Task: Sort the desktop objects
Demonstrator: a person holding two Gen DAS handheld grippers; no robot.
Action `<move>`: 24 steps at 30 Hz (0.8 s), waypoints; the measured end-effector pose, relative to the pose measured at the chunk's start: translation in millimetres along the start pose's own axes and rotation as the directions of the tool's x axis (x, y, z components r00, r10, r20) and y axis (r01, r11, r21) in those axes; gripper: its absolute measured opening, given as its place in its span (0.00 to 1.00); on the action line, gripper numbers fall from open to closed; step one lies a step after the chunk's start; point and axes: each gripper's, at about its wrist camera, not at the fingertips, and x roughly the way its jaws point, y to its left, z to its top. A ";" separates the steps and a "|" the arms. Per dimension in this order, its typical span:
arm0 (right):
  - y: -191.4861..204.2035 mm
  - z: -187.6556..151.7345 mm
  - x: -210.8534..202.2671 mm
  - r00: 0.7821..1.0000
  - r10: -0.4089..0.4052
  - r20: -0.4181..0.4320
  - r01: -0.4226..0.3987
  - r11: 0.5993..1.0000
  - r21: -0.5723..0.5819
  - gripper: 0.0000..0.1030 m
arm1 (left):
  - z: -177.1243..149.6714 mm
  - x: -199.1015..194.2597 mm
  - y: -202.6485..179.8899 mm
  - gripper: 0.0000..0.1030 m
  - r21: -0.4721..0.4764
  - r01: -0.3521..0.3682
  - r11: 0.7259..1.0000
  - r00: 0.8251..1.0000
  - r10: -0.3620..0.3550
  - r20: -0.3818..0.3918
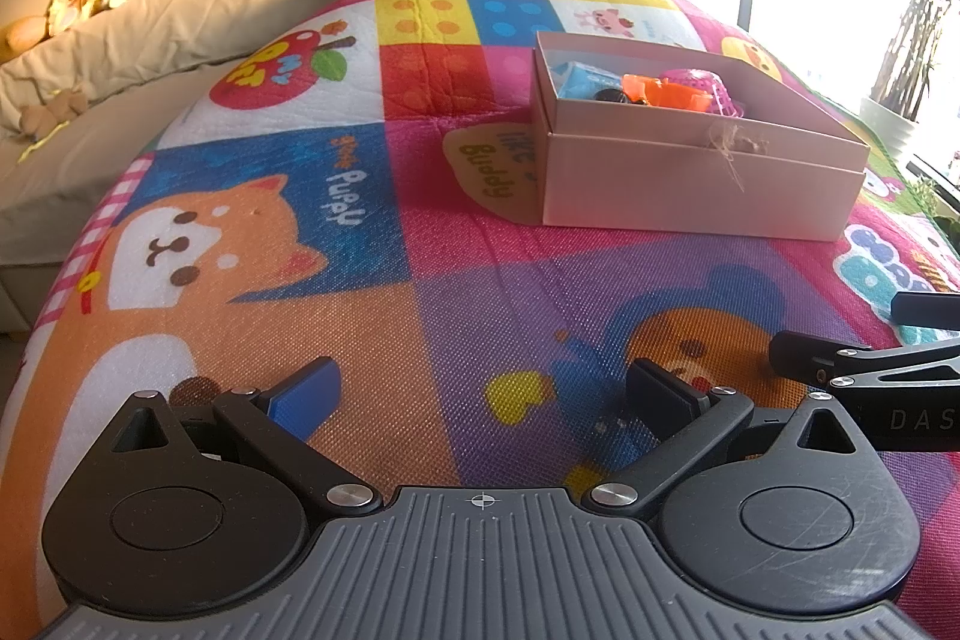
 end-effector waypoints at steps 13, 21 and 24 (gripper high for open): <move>0.1 0.0 0.0 1.000 0.000 0.000 0.000 1.000 0.000 1.00 | 0.2 -0.2 1.2 1.00 -0.004 0.004 1.000 1.000 -0.004 0.000; 0.1 0.2 0.0 1.000 0.000 0.000 0.000 1.000 0.000 1.00 | 3.2 -1.2 6.8 1.00 0.025 0.051 0.998 0.998 -0.050 -0.035; 0.1 0.0 -0.1 1.000 0.000 0.000 0.000 1.000 0.000 1.00 | 2.5 -2.4 4.8 1.00 0.023 0.041 0.999 0.998 -0.040 -0.046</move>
